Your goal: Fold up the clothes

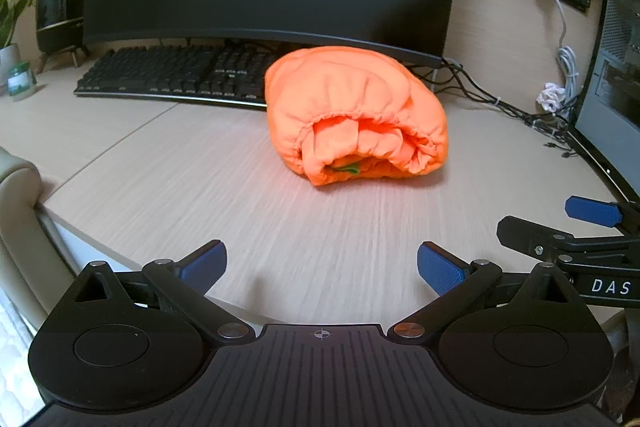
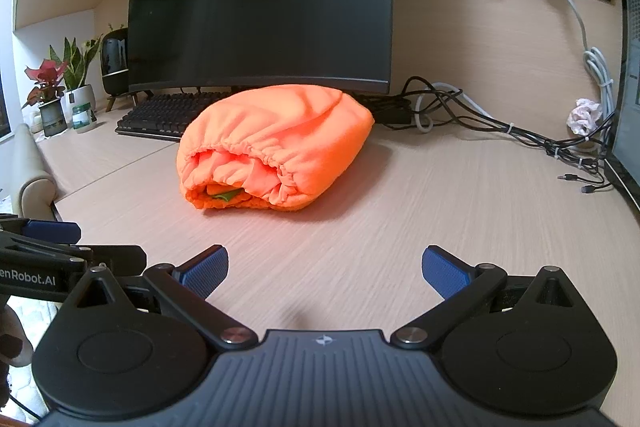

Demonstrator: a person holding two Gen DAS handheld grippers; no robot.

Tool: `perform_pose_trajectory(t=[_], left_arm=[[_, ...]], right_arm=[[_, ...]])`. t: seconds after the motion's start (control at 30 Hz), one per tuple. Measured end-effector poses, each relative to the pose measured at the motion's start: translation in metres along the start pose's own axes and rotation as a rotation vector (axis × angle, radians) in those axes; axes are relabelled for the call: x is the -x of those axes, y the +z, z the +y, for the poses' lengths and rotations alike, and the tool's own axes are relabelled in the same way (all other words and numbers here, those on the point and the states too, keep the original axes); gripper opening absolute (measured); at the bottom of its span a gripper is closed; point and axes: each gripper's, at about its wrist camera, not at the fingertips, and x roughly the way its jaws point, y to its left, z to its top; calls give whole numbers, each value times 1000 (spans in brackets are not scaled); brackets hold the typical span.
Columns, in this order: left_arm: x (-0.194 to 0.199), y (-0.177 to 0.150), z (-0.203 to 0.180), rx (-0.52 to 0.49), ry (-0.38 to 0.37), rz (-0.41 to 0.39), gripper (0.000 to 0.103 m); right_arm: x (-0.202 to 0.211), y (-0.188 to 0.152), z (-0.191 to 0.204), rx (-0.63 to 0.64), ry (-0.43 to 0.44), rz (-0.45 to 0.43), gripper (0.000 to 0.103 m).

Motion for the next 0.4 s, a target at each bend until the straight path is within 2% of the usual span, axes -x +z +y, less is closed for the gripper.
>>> perform_pose_trajectory(t=[0.23,0.4], left_arm=[[-3,1,0,2,-4,7,103],[-9,4,1,-3,-11,10,103]], right_arm=[[-2,1,-5,-15,2,5,103],[-4,2,-9,-51,51,26,103]])
